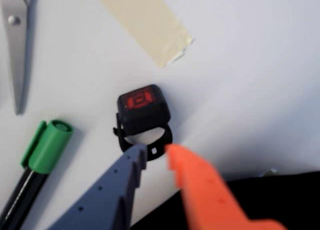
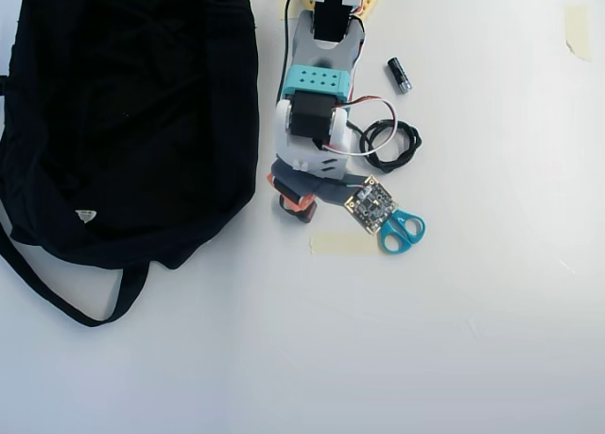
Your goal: Put the bike light into the black bag
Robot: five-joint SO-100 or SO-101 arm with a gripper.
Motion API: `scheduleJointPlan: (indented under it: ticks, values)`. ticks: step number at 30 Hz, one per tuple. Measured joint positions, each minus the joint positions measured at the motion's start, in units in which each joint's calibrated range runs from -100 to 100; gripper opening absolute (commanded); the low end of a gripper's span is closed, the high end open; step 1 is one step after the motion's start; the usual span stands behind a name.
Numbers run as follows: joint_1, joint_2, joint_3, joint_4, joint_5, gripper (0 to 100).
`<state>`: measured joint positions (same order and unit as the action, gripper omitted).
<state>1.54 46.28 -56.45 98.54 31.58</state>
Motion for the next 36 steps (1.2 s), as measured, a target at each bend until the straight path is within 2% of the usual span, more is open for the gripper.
scheduleJointPlan:
  ticks: [5, 36]
  values:
    - [0.0, 0.0, 0.0, 0.0, 0.8, 30]
    - [1.0, 6.4, 0.0, 0.0, 2.7, 30]
